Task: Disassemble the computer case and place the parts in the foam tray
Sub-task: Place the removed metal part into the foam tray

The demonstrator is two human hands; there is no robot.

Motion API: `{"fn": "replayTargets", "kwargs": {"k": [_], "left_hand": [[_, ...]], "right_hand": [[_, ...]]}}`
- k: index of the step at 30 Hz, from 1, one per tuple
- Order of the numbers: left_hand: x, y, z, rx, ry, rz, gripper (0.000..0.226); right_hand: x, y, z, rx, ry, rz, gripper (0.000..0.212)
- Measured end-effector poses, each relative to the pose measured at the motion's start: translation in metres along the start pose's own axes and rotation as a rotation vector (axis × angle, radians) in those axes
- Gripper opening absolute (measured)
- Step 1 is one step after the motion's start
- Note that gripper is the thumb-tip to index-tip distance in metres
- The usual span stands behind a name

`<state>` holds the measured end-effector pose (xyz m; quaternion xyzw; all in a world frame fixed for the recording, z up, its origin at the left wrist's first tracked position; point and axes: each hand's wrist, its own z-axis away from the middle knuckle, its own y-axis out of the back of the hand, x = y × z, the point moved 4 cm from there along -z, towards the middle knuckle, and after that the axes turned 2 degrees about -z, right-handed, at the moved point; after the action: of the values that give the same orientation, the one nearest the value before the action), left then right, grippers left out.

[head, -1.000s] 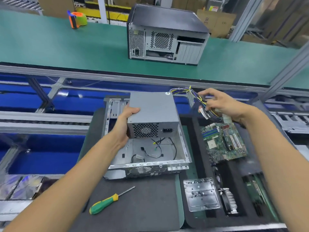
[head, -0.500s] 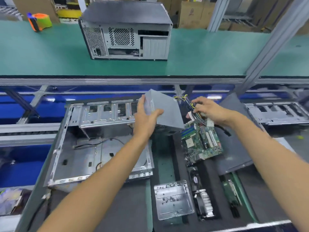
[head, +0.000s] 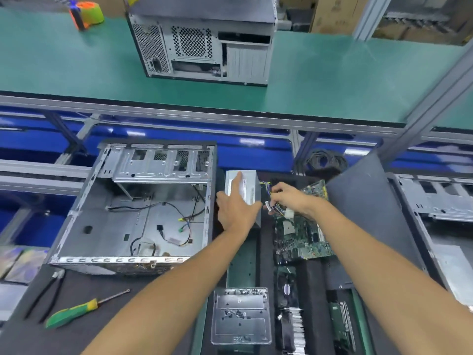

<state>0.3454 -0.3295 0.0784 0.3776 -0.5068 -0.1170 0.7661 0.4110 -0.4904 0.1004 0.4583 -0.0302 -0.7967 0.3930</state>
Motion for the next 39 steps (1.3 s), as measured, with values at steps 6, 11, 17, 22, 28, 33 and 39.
{"fn": "replayTargets", "kwargs": {"k": [6,11,17,22,28,33,39], "left_hand": [[-0.018,-0.030,-0.005,-0.025,0.020,-0.084,0.099],[-0.029,-0.045,-0.009,-0.045,0.086,-0.065,0.103],[-0.037,-0.055,-0.008,-0.057,0.072,-0.135,0.103],[-0.048,-0.066,0.002,-0.069,0.077,-0.158,0.103],[-0.047,-0.071,-0.008,-0.120,0.092,-0.141,0.102],[-0.062,-0.075,0.007,-0.119,0.102,-0.098,0.102],[-0.066,-0.077,0.011,-0.104,0.131,-0.058,0.102]], "right_hand": [[0.027,-0.013,-0.024,-0.022,-0.099,0.040,0.026],[0.043,-0.021,-0.052,-0.047,-0.113,0.065,0.039],[0.031,-0.028,-0.069,-0.038,-0.035,0.170,0.021],[0.037,-0.022,-0.072,-0.060,-0.073,0.250,0.027],[0.037,-0.016,-0.082,-0.009,-0.088,0.131,0.014],[0.031,-0.015,-0.083,-0.098,-0.123,0.057,0.029],[-0.002,0.005,-0.090,0.096,-0.056,-0.185,0.023]]}}
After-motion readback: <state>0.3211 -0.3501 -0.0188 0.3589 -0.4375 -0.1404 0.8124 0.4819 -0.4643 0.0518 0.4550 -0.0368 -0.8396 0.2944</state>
